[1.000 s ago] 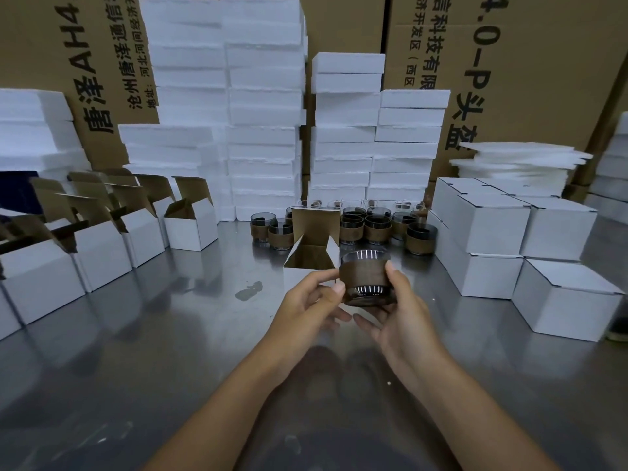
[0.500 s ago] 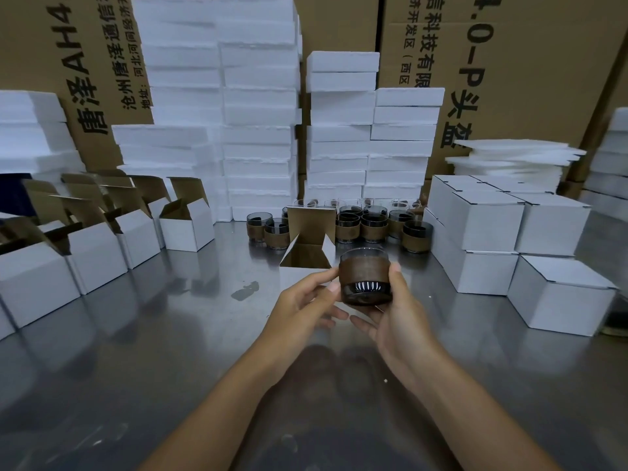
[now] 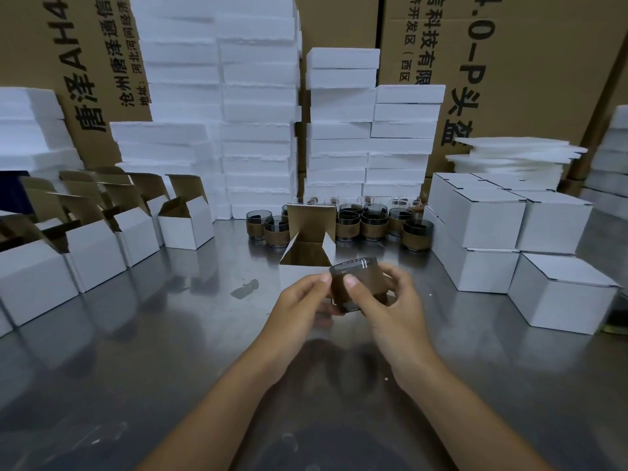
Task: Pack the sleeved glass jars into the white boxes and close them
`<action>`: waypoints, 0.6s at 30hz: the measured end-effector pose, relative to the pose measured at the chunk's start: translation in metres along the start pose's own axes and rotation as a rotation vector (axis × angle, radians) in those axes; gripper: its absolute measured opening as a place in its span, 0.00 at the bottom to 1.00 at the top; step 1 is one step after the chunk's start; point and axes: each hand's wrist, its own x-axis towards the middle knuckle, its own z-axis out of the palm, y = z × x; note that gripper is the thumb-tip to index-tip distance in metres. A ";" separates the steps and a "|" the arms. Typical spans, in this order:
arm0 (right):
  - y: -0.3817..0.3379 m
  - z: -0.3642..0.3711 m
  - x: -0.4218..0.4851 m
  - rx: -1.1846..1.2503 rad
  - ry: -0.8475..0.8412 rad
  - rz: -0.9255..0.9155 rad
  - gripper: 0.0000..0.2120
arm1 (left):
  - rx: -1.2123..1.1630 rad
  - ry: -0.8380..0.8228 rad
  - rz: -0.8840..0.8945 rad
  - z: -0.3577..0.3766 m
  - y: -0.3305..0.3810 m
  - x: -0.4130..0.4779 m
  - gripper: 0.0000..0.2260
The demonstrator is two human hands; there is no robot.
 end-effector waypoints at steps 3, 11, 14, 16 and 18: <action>0.000 -0.002 -0.001 -0.056 -0.006 -0.045 0.26 | -0.013 -0.029 -0.039 0.001 0.001 -0.001 0.16; -0.001 -0.001 -0.006 -0.216 -0.022 -0.166 0.30 | -0.054 -0.082 -0.105 0.003 0.005 -0.001 0.20; 0.000 -0.002 -0.005 -0.238 -0.020 -0.199 0.31 | -0.046 -0.083 -0.089 0.002 0.004 0.000 0.19; 0.000 -0.002 -0.005 -0.244 -0.031 -0.214 0.31 | -0.046 -0.074 -0.077 0.002 0.003 0.000 0.19; 0.000 -0.002 -0.006 -0.238 -0.046 -0.227 0.31 | -0.047 -0.050 -0.060 0.001 0.002 0.000 0.17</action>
